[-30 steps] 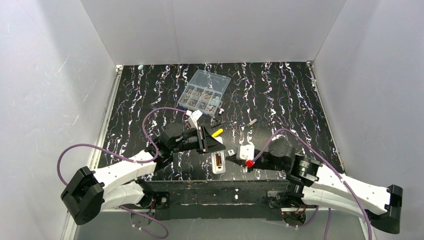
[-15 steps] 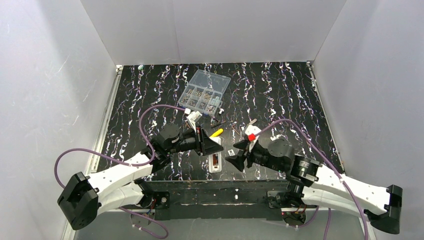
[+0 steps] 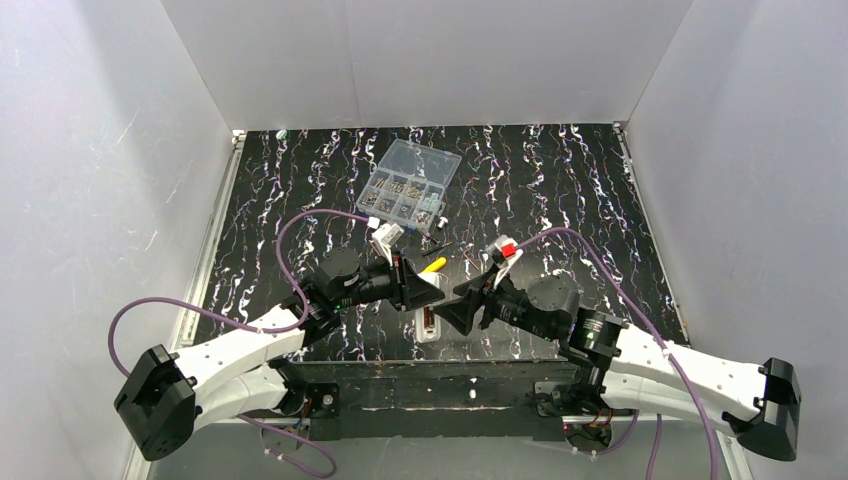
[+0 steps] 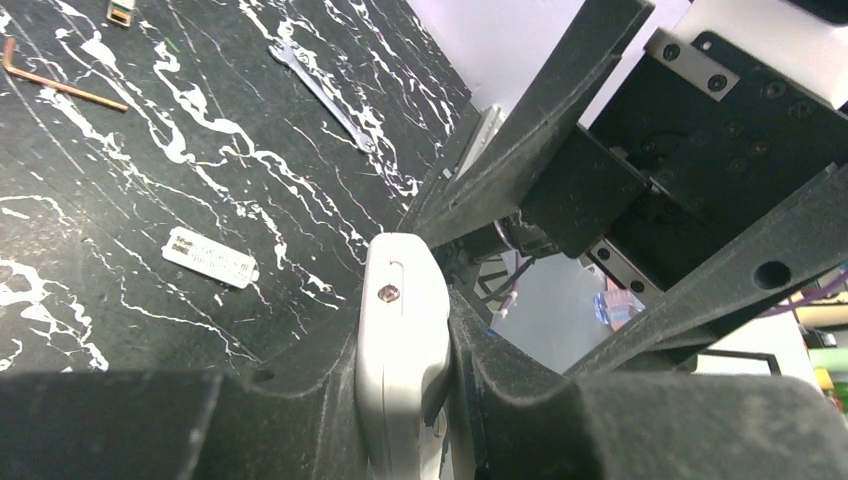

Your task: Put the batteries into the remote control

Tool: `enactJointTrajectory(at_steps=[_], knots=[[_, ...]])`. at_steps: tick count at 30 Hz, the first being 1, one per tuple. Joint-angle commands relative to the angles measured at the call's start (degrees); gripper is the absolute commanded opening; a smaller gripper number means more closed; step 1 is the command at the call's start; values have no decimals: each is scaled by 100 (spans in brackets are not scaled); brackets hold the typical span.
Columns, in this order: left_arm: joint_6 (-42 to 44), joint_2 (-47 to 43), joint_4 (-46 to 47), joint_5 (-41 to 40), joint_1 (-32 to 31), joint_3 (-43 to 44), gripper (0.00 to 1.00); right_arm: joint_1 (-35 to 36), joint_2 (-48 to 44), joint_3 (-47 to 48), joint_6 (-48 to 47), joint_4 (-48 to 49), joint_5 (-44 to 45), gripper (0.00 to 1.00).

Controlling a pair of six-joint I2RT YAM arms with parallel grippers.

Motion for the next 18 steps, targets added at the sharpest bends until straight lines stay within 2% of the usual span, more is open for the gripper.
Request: enactJointTrajectory(at_steps=[1,13,18], knots=[[-54,-59,154,-320,18,234,0,12,200,-49,555,569,169,78],[-235,38,146,-589,18,313,0,7,493,-149,720,677,226,68],[-307,78,212,-578,11,326,0,7,629,-160,738,738,172,60]])
